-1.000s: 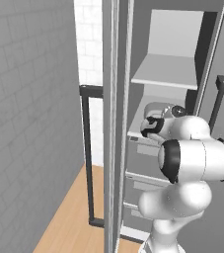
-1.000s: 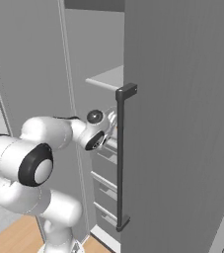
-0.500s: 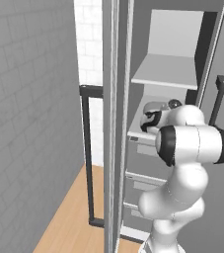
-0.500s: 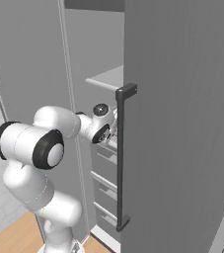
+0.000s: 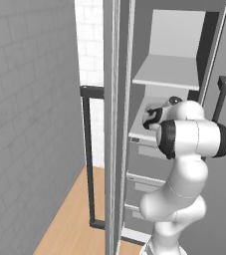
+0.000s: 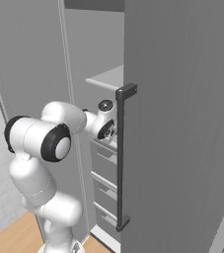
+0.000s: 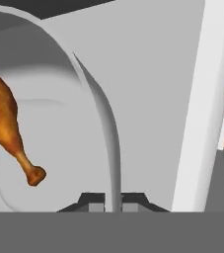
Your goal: Take the meat container that has the chicken drumstick and place it on the second highest rack of the freezer. Then take the vegetable container that has the lime and potato and place it on the highest rack of the freezer.
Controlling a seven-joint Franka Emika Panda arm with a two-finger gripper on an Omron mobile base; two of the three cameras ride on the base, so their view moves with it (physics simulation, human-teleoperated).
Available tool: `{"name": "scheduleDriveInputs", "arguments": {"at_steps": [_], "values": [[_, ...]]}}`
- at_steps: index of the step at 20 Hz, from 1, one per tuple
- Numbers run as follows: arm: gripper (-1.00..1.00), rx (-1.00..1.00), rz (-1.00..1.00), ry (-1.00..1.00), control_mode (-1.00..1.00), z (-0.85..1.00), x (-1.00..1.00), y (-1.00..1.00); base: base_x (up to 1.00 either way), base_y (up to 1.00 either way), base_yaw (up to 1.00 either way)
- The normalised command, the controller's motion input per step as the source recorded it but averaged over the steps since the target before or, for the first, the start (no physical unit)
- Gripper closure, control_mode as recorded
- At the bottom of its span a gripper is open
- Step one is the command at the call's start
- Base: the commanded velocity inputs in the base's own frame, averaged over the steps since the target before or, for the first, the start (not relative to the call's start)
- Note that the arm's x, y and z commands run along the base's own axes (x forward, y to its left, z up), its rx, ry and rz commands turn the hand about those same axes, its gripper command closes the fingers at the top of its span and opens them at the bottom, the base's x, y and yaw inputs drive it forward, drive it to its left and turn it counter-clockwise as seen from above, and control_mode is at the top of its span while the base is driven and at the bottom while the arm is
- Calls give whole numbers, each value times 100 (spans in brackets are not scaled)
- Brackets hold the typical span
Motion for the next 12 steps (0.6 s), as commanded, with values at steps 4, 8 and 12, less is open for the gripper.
{"name": "scheduleDriveInputs", "arguments": {"at_steps": [4, 8, 12], "values": [[-100, 0, 0, 0, -100, -4, 4, -6, 0, 0, 0], [-100, 0, 0, -10, -100, -1, -1, 0, 0, 0, 0], [-100, -3, 0, -17, -100, 9, -11, 23, 0, 0, 0]]}}
